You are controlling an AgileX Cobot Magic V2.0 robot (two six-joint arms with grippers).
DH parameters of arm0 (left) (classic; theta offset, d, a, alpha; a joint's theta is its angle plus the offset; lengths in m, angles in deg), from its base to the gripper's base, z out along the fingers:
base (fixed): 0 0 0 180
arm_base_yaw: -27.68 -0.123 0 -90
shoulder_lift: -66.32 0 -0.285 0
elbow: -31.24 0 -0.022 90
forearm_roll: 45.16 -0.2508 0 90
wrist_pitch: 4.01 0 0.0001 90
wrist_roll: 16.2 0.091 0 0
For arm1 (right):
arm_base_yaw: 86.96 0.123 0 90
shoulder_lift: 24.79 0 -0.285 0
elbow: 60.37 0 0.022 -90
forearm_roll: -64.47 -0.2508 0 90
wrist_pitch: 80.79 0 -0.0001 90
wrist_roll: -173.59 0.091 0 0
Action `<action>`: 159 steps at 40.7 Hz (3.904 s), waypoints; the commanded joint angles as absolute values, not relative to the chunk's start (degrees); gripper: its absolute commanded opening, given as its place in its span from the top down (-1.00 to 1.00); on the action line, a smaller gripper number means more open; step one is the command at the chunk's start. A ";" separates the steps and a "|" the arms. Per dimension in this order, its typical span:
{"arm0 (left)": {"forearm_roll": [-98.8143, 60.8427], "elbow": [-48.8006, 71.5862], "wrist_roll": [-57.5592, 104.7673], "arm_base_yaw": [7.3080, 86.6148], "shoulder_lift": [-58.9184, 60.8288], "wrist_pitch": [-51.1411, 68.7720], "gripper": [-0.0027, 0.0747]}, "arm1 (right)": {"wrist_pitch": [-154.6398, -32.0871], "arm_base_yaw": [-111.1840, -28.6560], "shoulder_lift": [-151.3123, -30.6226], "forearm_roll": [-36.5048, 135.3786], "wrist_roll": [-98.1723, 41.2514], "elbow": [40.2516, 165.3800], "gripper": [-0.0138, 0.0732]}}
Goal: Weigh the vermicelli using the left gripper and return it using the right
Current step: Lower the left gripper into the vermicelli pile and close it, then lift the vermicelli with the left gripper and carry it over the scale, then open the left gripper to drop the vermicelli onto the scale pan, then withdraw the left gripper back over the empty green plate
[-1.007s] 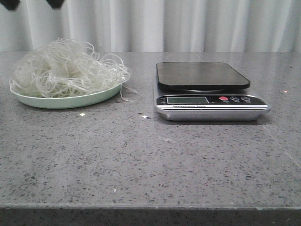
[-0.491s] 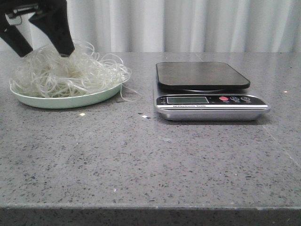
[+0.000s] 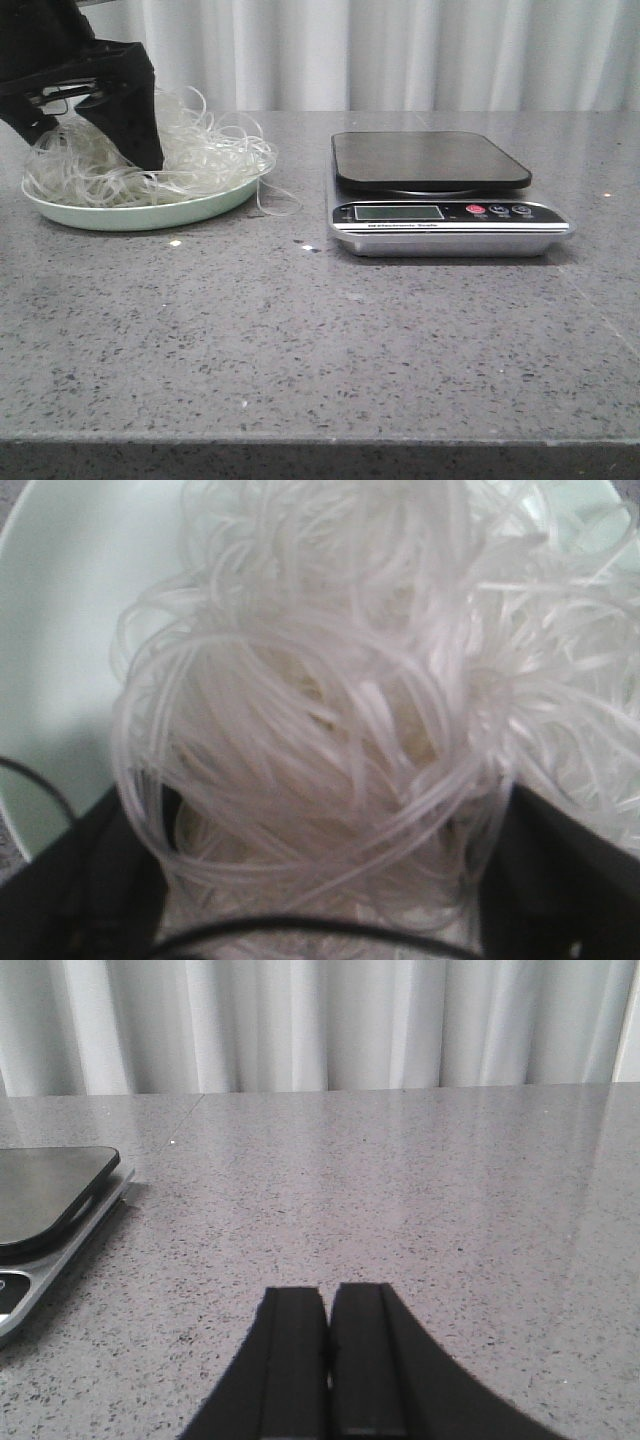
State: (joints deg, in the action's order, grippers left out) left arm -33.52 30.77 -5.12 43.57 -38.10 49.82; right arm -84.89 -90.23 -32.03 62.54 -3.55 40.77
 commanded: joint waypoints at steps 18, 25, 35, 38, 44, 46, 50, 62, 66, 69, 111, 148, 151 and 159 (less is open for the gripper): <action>-33.17 41.75 -5.21 43.84 -36.77 56.78 0.56 | -80.48 -90.55 -31.06 63.31 -4.01 41.30 0.33; -30.70 51.22 -5.65 43.84 -36.77 59.80 0.56 | -80.48 -90.55 -31.06 63.31 -4.01 41.30 0.33; -25.92 64.15 -5.65 49.48 -36.77 57.45 0.56 | -80.48 -90.55 -31.06 63.31 -4.01 41.30 0.33; -25.92 65.49 -5.65 53.16 -36.77 54.01 0.56 | -80.48 -90.55 -31.06 63.31 -4.01 41.30 0.33; -26.17 65.59 -5.65 59.82 -38.24 48.81 0.56 | -80.48 -90.55 -31.06 63.31 -4.01 41.30 0.33; -26.28 65.59 -5.65 61.81 -39.31 48.41 0.56 | -80.48 -90.55 -31.06 63.31 -4.01 41.30 0.33; -26.66 65.59 -5.65 64.72 -41.89 48.30 0.56 | -80.48 -90.55 -31.06 63.31 -4.01 41.30 0.33; -27.64 65.59 -5.65 66.43 -49.62 49.26 0.56 | -80.48 -90.55 -31.06 63.31 -4.01 41.30 0.33; -29.40 65.59 -5.65 66.42 -51.25 50.76 0.56 | -80.48 -90.55 -31.06 63.31 -4.01 41.30 0.33; -30.61 65.59 -5.65 66.42 -52.21 52.03 0.56 | -80.48 -90.55 -31.06 63.31 -4.01 41.30 0.33; -33.20 71.11 -6.14 63.66 -48.97 60.98 -0.50 | -80.48 -90.55 -31.06 63.31 -4.01 41.30 0.33; -38.62 29.36 -7.49 44.47 -9.95 38.78 0.58 | -75.87 -90.55 -31.06 63.31 -4.01 41.30 0.33; -39.98 22.86 -7.49 44.34 -5.05 34.18 0.58 | -75.15 -90.55 -31.06 63.31 -4.01 41.30 0.33; -40.78 5.87 -7.61 44.34 8.72 20.54 0.58 | -70.27 -90.55 -31.06 63.31 -4.01 41.34 0.33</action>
